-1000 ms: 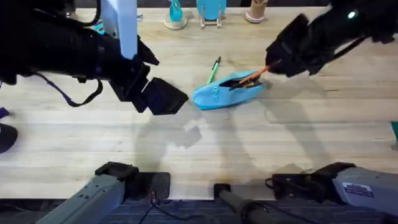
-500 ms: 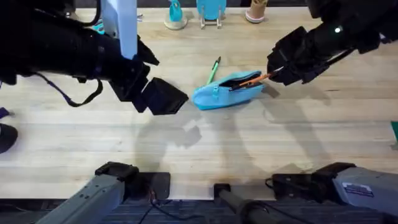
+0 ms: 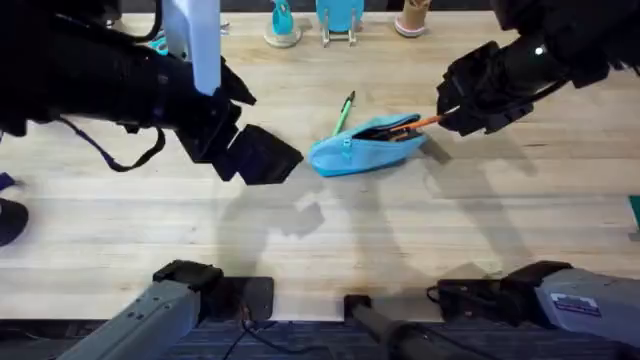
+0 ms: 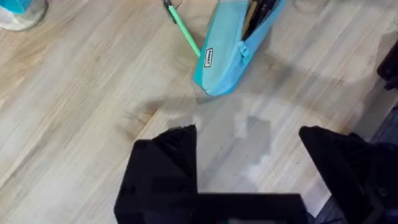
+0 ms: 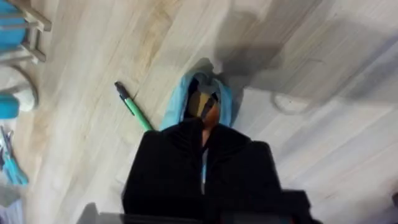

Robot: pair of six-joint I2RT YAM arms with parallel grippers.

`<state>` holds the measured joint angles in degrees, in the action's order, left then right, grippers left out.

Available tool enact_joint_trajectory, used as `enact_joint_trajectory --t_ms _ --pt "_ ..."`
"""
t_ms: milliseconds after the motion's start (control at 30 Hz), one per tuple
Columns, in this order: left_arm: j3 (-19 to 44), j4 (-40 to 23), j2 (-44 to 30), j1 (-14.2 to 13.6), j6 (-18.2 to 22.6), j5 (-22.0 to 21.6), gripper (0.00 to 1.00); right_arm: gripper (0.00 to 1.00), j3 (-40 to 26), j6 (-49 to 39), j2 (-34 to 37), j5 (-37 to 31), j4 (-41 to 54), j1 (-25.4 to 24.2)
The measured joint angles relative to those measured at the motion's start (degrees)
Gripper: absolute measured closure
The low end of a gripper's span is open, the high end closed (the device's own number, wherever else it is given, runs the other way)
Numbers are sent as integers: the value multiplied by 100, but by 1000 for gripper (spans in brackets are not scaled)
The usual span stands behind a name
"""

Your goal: Unzip the bag, pick up the pens from the table one at a time and place them inside, then zip the bag closed.

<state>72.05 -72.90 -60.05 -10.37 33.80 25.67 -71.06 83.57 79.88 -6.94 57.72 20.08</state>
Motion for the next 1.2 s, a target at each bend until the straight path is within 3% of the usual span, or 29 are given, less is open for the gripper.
enact_joint_trajectory --t_ms 233,467,833,1200 --pt "0 2 0 2 0 0 6 969 54 1449 2 73 34 92" --pt "0 2 0 0 0 0 6 970 63 2020 22 68 -25 248" --pt "0 2 0 2 0 0 6 970 74 1981 247 27 45 280" --pt "0 2 0 0 0 0 6 970 74 1178 247 16 57 280"
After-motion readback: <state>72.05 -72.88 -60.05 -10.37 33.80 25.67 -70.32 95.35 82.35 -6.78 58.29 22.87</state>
